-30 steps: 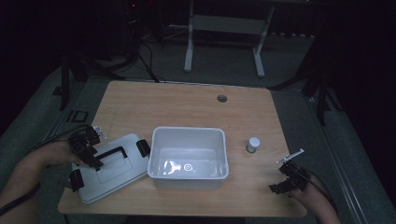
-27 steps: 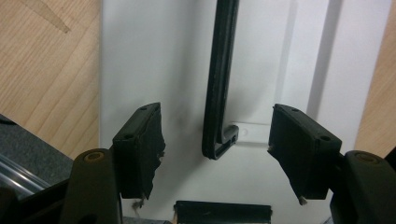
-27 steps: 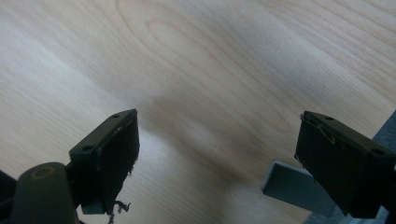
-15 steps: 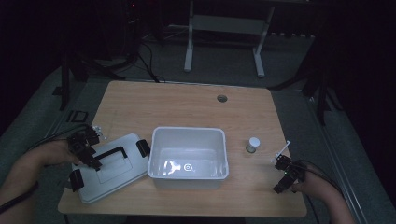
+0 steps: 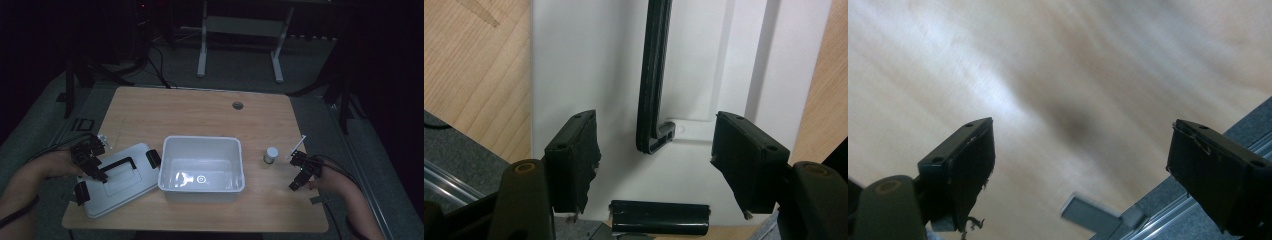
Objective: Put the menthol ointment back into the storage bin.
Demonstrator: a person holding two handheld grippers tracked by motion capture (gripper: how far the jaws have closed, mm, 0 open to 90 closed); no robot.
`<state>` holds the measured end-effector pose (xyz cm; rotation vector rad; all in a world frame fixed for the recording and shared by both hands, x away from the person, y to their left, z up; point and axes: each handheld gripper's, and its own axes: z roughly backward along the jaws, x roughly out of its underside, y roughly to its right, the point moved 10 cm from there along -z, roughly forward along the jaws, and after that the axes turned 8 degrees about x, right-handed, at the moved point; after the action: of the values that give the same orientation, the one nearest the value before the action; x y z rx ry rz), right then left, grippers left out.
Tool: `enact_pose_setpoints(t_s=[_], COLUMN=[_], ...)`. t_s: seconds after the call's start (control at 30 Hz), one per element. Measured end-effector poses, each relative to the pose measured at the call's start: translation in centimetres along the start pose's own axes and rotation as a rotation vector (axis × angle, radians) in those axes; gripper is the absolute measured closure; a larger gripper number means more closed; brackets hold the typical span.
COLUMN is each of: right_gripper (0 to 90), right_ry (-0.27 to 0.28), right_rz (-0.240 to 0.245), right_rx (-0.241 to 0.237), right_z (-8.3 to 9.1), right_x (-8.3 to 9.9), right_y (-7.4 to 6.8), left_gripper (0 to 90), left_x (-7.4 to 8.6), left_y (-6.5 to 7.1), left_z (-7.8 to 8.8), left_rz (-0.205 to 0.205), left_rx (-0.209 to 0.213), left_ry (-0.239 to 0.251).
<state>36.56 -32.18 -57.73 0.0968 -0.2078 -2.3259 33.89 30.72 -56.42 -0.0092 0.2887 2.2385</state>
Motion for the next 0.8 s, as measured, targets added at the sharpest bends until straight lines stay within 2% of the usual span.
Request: enact_pose_setpoints(t_s=[0.2, 0.27, 0.37, 0.67, 0.8], right_gripper=[13.0, 14.0, 14.2, 14.3, 14.8], right_ry=[0.028, 0.036, 0.032, 0.047, 0.062], right_rz=[-0.009, -0.016, -0.015, 0.005, 0.005], right_rx=[0.027, 0.045, 0.055, -0.005, -0.01], right_z=[0.3, 0.4, 0.3, 0.4, 0.8], right_x=[-1.5, -2.6, -3.2, -6.3, -7.5], right_y=[1.1, 1.7, 2.0, 1.3, 1.3], left_gripper=[35.0, 35.0, 35.0, 34.9, 35.0], left_x=[0.0, -0.1, -0.3, -0.4, -0.4], left_y=[0.1, 0.2, 0.2, 0.4, 0.3], left_z=[-0.3, -0.4, -0.4, -0.6, -0.7], left_rz=[-0.004, -0.01, -0.011, -0.019, -0.016], left_rx=[0.006, 0.015, 0.021, 0.021, 0.021], left_ry=[-0.003, 0.008, 0.017, -0.004, -0.008])
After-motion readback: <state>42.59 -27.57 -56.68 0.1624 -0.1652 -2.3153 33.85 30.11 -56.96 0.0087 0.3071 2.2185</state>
